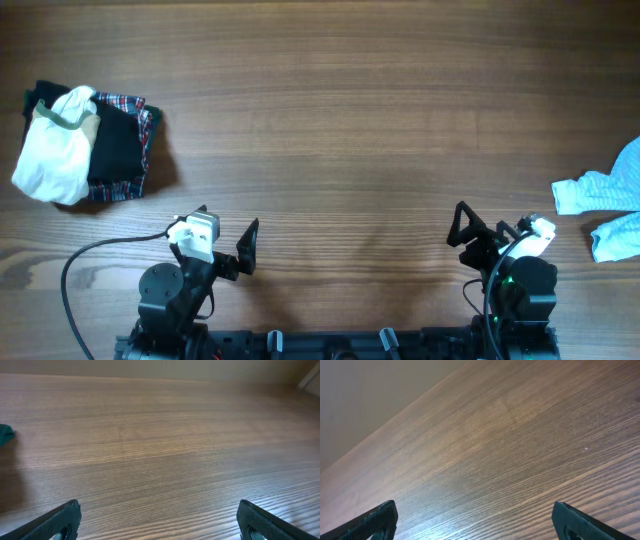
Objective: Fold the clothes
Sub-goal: 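Reach the right gripper toward the striped pants at the right edge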
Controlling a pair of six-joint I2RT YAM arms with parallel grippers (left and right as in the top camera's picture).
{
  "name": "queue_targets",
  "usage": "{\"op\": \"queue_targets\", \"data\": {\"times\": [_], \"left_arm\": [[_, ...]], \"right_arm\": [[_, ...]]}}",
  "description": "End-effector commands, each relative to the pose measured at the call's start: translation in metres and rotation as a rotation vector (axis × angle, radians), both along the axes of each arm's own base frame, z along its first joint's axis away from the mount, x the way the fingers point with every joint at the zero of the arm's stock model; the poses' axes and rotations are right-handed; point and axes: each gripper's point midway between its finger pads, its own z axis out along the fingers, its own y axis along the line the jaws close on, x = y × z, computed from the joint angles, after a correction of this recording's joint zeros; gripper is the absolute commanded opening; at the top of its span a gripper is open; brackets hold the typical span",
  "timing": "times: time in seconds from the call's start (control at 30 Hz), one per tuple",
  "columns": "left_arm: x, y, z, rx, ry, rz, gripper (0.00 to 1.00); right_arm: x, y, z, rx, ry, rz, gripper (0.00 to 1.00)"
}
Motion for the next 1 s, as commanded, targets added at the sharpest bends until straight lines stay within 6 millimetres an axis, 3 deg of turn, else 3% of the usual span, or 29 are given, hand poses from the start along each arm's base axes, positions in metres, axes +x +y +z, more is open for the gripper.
{"op": "queue_targets", "data": {"times": [0.0,0.13,0.23,0.3,0.37,0.53,0.63,0.67,0.73,0.83,0.97], "left_arm": [[-0.004,-0.014,0.003,-0.023,-0.009,-0.083,1.00],[-0.001,-0.015,0.020,-0.066,-0.045,-0.072,1.00],[0.006,0.004,0.049,-0.119,-0.039,0.068,1.00],[0.013,0.006,0.073,-0.123,0.005,0.090,1.00],[0.023,0.006,0.087,-0.128,0.095,0.114,1.00],[0.066,-0.002,0.114,-0.072,0.332,0.128,1.00],[0.086,-0.011,0.107,-0.056,0.434,0.106,1.00],[0.090,-0.017,0.099,-0.065,0.470,0.079,1.00],[0.090,-0.024,0.086,-0.074,0.527,0.049,1.00],[0.088,-0.024,0.083,-0.073,0.542,0.047,1.00],[0.086,-0.028,0.085,-0.086,0.540,0.027,1.00]], "right_arm": [[-0.001,0.010,-0.002,0.031,0.005,0.050,1.00],[-0.001,0.034,0.012,-0.005,-0.044,0.215,1.00],[-0.001,0.039,0.046,0.003,-0.075,0.247,1.00],[0.003,0.046,0.072,0.027,-0.044,0.281,1.00],[0.009,0.049,0.085,0.047,0.050,0.297,0.99],[0.041,0.048,0.093,0.019,0.418,0.347,1.00],[0.064,0.051,0.083,0.018,0.566,0.396,0.99],[0.069,0.043,0.073,0.023,0.622,0.340,0.99],[0.076,0.007,0.058,0.002,0.700,0.136,1.00],[0.077,-0.042,0.060,-0.073,0.734,-0.064,0.99],[0.063,-0.108,0.060,-0.065,0.785,-0.344,0.99]]}}
